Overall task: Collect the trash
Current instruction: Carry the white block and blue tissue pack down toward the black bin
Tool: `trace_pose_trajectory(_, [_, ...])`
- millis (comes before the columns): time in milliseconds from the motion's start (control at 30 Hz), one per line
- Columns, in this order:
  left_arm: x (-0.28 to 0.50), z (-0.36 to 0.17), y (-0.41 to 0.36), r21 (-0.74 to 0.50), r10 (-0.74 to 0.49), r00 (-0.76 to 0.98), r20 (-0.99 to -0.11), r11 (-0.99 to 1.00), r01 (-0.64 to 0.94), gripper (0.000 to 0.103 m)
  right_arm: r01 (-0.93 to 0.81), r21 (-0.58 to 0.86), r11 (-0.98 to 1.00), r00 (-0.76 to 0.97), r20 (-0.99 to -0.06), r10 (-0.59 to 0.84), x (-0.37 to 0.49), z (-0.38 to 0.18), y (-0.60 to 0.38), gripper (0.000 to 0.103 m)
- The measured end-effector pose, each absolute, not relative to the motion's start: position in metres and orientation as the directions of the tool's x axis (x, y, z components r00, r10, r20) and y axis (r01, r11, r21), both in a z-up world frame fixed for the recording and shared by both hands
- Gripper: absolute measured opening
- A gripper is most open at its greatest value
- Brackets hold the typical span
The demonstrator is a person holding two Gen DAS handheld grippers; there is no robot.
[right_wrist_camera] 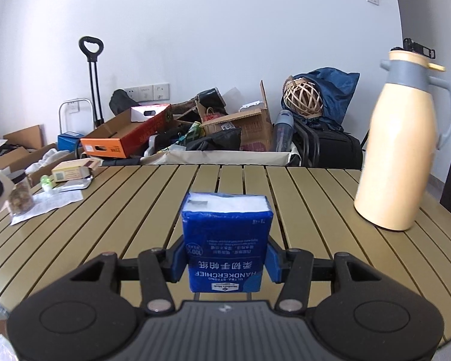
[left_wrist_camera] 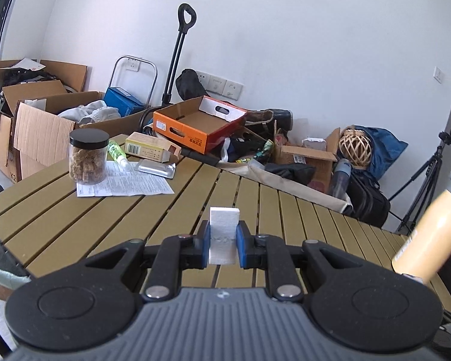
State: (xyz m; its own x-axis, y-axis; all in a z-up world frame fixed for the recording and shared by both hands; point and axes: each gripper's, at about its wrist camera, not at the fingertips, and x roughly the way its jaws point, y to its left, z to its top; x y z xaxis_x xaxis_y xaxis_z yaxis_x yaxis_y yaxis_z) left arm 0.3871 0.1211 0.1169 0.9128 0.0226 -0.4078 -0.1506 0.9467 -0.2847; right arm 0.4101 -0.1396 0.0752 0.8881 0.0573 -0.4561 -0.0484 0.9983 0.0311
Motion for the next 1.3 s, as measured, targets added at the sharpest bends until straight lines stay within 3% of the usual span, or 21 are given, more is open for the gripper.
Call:
trace_pose_trajectory(467, [0.304, 0.101, 0.094, -0.205, 0.008, 0.896, -0.443, 0.973, -0.110, 0.018, -0.147, 0.044, 0.988, 0.893, -0.423, 0.152, 0.302, 0.078, -0.146, 0.050])
trace_pose_trajectory(1300, [0.201, 0.027, 0.032, -0.036, -0.027, 0.812, -0.583, 0.999, 0.007, 0.018, -0.171, 0.135, 0.976, 0.809, -0.546, 0.217, 0.201, -0.001, -0.196, 0.050])
